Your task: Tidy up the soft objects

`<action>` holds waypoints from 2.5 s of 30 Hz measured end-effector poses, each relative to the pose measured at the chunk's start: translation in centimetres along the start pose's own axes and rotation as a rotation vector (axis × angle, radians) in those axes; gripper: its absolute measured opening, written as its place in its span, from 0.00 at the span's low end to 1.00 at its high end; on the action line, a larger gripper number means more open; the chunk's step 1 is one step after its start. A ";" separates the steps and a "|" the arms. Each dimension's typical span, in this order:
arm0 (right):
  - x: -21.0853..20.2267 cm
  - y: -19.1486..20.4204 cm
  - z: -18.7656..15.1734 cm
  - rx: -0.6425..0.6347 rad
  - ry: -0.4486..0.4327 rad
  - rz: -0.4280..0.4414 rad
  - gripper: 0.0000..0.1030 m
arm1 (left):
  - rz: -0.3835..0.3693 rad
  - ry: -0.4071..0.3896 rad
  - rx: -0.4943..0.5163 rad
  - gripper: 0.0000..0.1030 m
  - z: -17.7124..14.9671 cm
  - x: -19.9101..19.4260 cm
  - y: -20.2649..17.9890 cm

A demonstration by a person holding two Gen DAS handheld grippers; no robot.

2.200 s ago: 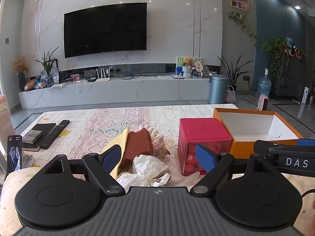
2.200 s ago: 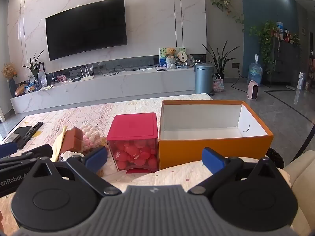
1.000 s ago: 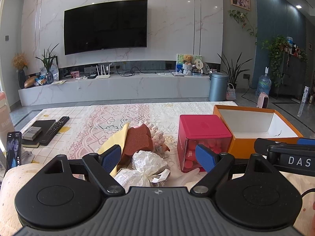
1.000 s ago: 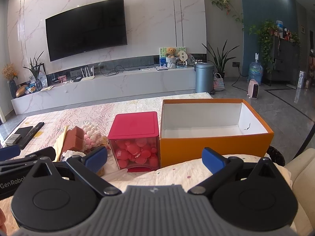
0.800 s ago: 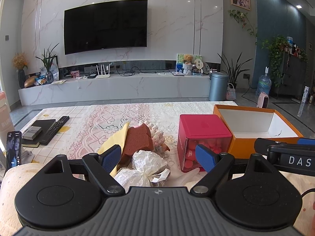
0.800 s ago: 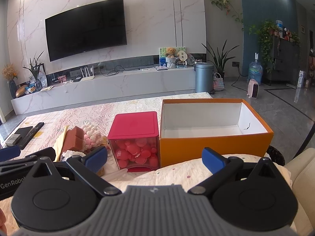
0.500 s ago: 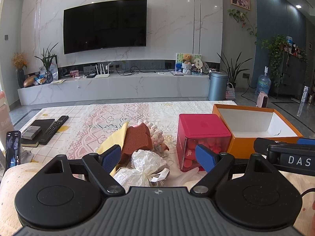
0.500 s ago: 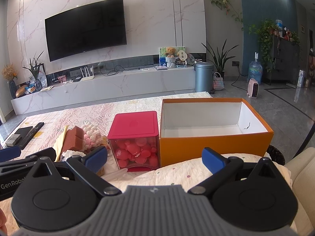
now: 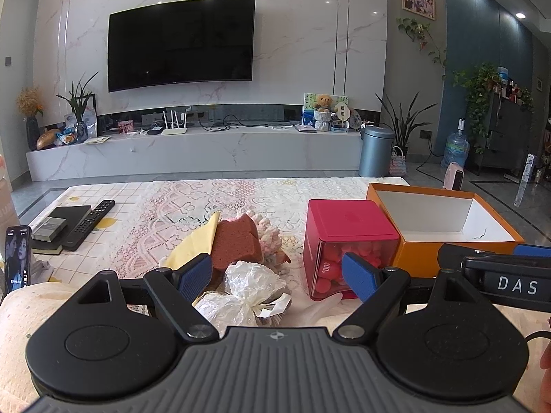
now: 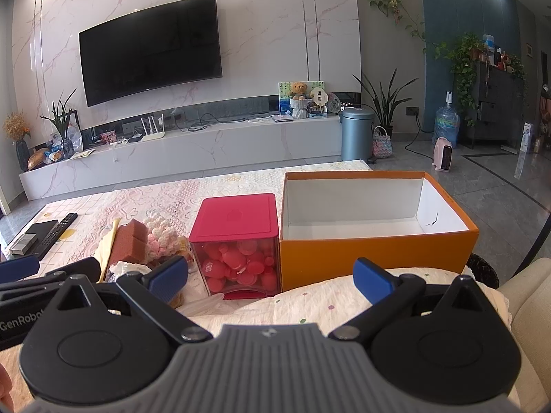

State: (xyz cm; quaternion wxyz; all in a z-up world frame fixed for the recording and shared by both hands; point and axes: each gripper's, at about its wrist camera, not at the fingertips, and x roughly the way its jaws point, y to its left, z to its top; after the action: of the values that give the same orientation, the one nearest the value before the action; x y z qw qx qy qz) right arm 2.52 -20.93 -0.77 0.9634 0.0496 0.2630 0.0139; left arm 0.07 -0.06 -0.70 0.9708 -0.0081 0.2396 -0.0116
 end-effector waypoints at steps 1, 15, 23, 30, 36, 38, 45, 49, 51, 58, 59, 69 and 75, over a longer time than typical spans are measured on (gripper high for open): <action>0.0 0.0 0.0 0.000 0.000 0.000 0.97 | 0.000 0.000 -0.001 0.97 0.0 0.0 0.0; 0.0 0.0 0.0 -0.001 0.001 0.000 0.97 | -0.001 0.001 -0.001 0.97 0.0 0.0 0.0; 0.2 0.2 -0.1 -0.002 0.013 0.005 0.97 | -0.003 0.005 -0.002 0.97 -0.1 0.0 0.0; 0.7 0.3 -0.1 -0.002 0.026 0.012 0.97 | -0.007 0.014 -0.009 0.97 -0.4 0.1 0.0; 1.2 0.6 -0.3 -0.015 0.054 0.028 0.97 | -0.031 0.041 -0.035 0.93 -0.5 0.6 0.8; 1.6 0.8 -0.4 -0.024 0.068 0.044 0.97 | -0.056 0.058 -0.043 0.87 -0.5 0.9 1.4; 4.0 2.2 -0.6 -0.081 0.135 0.121 0.93 | -0.124 0.175 -0.058 0.60 -1.6 2.6 4.3; 5.9 3.5 -0.9 -0.115 0.196 0.181 0.74 | -0.129 0.209 -0.054 0.53 -2.1 3.3 6.1; 7.0 4.2 -1.1 -0.111 0.230 0.209 0.73 | -0.132 0.226 -0.026 0.53 -2.0 3.9 6.5; 11.0 6.3 -1.6 -0.161 0.308 0.241 0.52 | -0.148 0.248 0.100 0.67 -1.4 7.1 6.3; 11.5 6.5 -1.7 -0.166 0.314 0.240 0.50 | -0.152 0.248 0.120 0.68 -1.4 7.7 6.2; 16.5 7.6 -2.0 -0.194 0.380 0.248 0.50 | -0.150 0.326 0.338 0.81 -2.5 12.5 4.3; 17.8 7.9 -2.3 -0.184 0.416 0.269 0.50 | -0.078 0.349 0.466 0.79 -3.8 14.3 2.5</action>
State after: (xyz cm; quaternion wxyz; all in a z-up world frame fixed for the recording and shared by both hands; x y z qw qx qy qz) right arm 16.67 -11.95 -10.97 0.8787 -0.0077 0.4439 0.1757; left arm 11.03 2.01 -10.77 0.8894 0.2079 0.3934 -0.1046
